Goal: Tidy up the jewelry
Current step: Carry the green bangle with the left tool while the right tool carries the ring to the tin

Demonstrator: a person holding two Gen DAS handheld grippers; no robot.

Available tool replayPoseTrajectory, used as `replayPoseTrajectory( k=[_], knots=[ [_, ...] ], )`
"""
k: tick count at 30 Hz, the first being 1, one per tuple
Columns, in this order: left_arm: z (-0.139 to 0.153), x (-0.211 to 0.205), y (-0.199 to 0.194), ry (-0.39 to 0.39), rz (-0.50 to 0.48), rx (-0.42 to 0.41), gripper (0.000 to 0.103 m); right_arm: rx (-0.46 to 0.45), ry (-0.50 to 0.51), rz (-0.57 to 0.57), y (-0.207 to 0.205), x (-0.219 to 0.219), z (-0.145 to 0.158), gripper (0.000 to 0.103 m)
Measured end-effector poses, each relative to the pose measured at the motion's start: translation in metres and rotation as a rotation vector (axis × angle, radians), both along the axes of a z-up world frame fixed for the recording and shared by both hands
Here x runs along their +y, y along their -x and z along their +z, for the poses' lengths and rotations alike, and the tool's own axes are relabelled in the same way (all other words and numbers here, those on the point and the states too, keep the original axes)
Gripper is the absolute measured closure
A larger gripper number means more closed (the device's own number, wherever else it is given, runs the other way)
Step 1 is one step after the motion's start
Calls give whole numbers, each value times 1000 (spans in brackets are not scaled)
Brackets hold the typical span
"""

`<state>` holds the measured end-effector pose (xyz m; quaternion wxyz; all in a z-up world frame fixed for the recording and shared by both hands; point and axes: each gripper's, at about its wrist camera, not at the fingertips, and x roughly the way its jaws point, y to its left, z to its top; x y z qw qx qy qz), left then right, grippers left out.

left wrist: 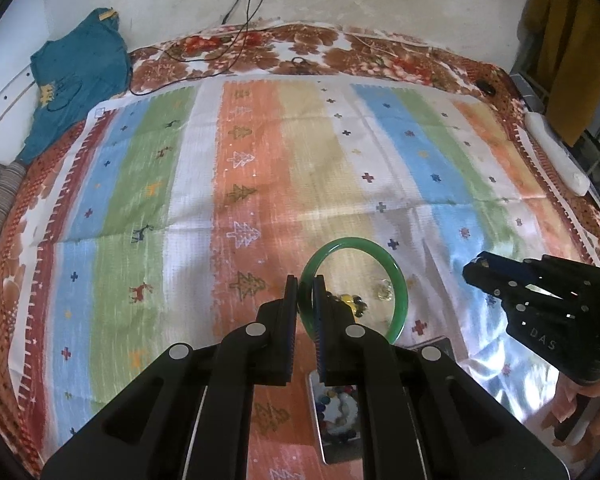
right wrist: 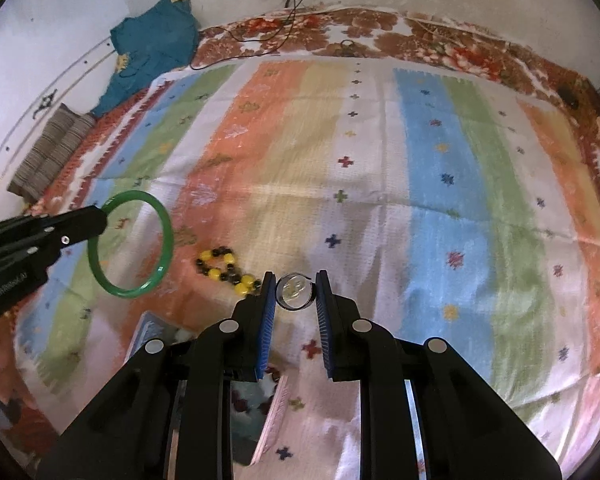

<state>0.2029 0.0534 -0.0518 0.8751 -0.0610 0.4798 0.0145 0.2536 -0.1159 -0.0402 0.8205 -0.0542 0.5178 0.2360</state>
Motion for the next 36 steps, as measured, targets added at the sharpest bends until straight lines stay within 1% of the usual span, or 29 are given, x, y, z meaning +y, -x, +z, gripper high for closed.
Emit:
replayPoseTrajectory(
  k=[12,16,20,27,34,36],
  knots=[
    [12,-13,29,5,-30,-37,96,-53,22,47,32,9,14,82],
    [13,-16,39,2,-35,-43,96,-81,29,51,41,9,19,82],
    [13,-19,46,1,-40,-40,96,-90,26,66,53,10,22,82],
    [15,-22,59,6,-45,-51,96,-88,14,77,68,8,23,82],
    [14,-36,75,-16,-70,-55,96,-71,-11,93,86,7,24,82],
    [13,-39,78,-9,-76,-51,96,-67,-17,103,89,6,24,82]
  ],
)
